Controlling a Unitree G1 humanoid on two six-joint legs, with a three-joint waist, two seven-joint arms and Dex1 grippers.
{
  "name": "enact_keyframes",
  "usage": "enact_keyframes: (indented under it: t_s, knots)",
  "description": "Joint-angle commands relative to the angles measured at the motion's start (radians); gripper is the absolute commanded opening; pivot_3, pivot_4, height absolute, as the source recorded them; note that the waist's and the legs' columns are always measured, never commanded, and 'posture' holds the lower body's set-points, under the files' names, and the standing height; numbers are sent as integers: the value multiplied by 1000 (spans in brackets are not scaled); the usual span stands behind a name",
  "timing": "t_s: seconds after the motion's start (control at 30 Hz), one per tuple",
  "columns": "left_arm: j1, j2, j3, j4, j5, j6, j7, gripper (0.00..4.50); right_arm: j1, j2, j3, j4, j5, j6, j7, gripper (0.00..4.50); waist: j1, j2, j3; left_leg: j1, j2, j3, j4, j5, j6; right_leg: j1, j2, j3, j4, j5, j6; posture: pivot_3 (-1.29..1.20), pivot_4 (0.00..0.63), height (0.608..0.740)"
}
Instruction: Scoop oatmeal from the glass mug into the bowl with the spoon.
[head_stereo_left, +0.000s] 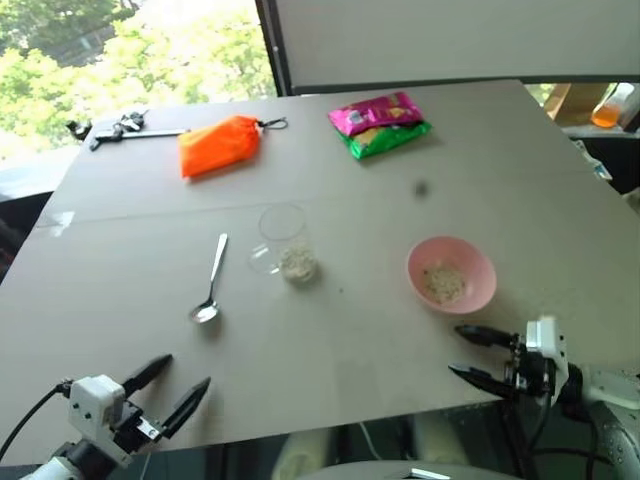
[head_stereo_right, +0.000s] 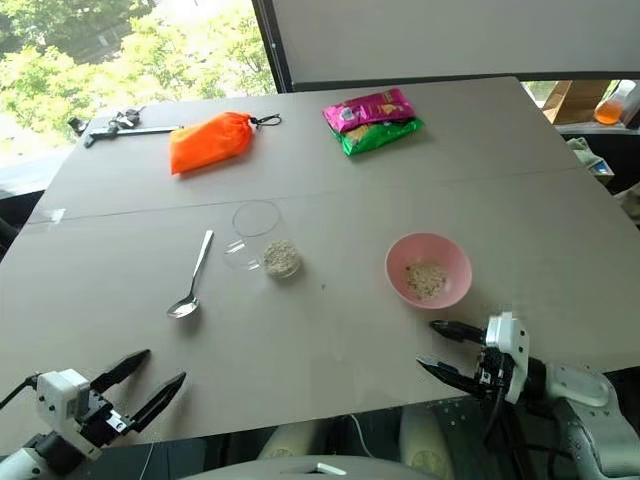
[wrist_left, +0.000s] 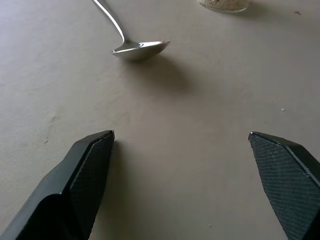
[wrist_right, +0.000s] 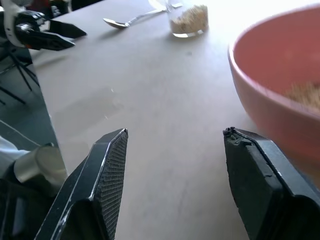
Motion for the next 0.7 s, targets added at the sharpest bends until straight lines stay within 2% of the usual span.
enact_keyframes:
  t_s: [0.03,0.23,0.47,0.7]
  knots:
    - [-22,26,9,-126,-57,99,41,4500,-69,-37,17,-201,71,184,-132,3070,2,-5,1,-1,0,-1,1,0,0,0,0,-1,0,2,3,0,150,740]
    - [-165,52,18,-117,-8,214,180,4500,-221,-100,73,-305,-4,404,-316,3070,7,-7,5,-3,-1,-4,1,1,0,-2,0,-6,0,3,3,0,150,740]
    - [-366,61,-16,-92,42,336,330,4500,-377,-120,132,-357,-3,536,-363,3070,3,-10,7,-6,-1,-4,1,5,-2,-5,0,-5,0,3,3,0,150,740]
    - [-493,51,-22,-60,51,433,405,4500,-412,-105,135,-386,-5,571,-391,3070,2,-10,7,-6,-2,-4,1,5,-2,-5,0,-5,0,3,3,0,150,740]
